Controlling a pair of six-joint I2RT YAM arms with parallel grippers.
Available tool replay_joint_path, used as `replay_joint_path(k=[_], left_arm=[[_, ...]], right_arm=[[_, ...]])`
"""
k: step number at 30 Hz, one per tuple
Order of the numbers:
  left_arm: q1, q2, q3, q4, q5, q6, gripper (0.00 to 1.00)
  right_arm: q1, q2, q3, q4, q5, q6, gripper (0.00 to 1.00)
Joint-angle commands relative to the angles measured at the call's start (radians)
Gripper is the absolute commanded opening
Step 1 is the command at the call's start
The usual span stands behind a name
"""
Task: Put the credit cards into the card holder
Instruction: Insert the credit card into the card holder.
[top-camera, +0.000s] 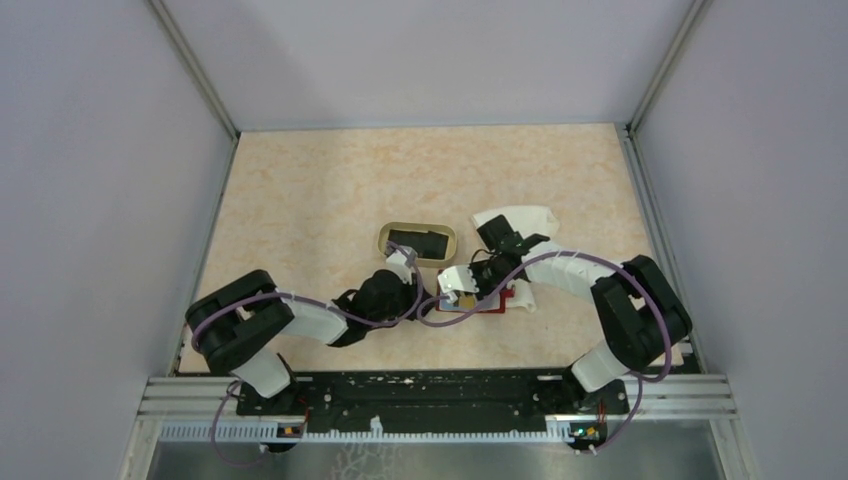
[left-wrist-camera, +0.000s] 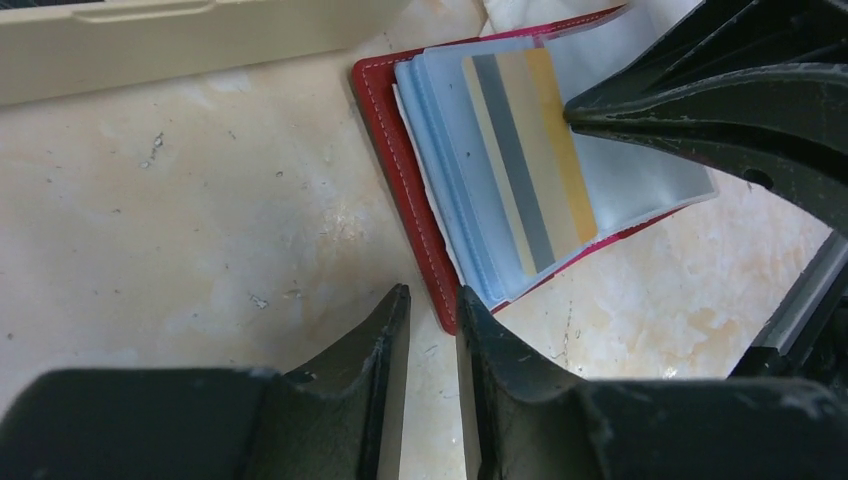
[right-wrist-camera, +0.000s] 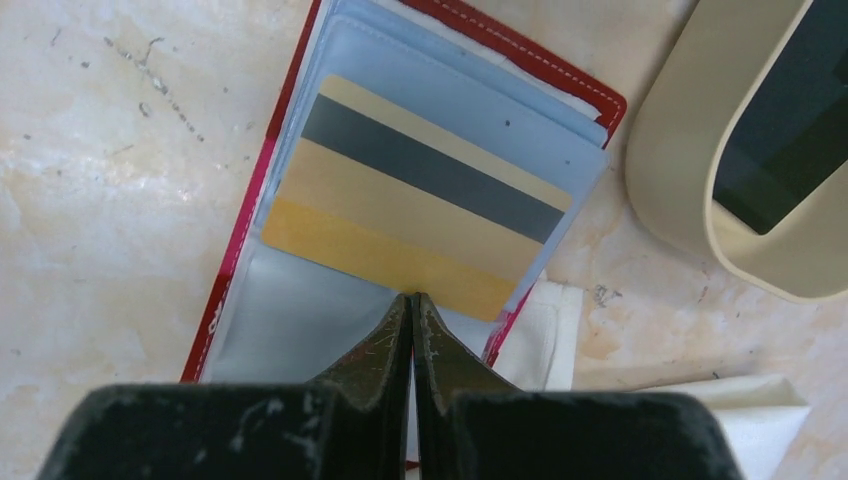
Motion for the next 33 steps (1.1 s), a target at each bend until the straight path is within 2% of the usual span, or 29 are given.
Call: replay_joint_path(k=[1, 10, 15, 22, 24, 29, 31, 33], left_arm=[[0.002, 0.036, 0.028, -0.03, 0.026, -0.012, 0.29], [0.002, 0.028, 0.013, -0.01, 0.047, -0.015, 0.27], [0.003, -0.01, -0.004, -0.009, 0.038, -0.01, 0.27], [0.002, -0.145, -0.068, -0.004, 0.03, 0.008, 0.29], [0.002, -0.193, -0.1, 0.023, 0.039, 0.02, 0.35], [0.003, -0.278, -0.162, 0.111, 0.051, 0.03, 0.6], [0.002, -0.3, -0.182, 0.145, 0.056, 0.02, 0.66], [0.002, -0.303, -0.196, 0.177, 0.068, 0.01, 0.67]], right_arm=[[0.052, 0.02, -0.006, 0.083, 0.028, 0.073, 0.0], [0.086, -0.005, -0.007, 0.159, 0.029, 0.184, 0.0], [0.084, -0.028, 0.026, 0.118, -0.029, 0.226, 0.0], [0.009, -0.088, 0.04, 0.053, -0.205, 0.227, 0.0], [-0.006, -0.096, 0.04, 0.028, -0.24, 0.202, 0.0], [-0.009, -0.064, 0.043, -0.01, -0.222, 0.164, 0.0], [-0.009, -0.044, 0.049, -0.008, -0.202, 0.173, 0.0], [-0.008, -0.027, 0.05, 0.001, -0.186, 0.191, 0.0]])
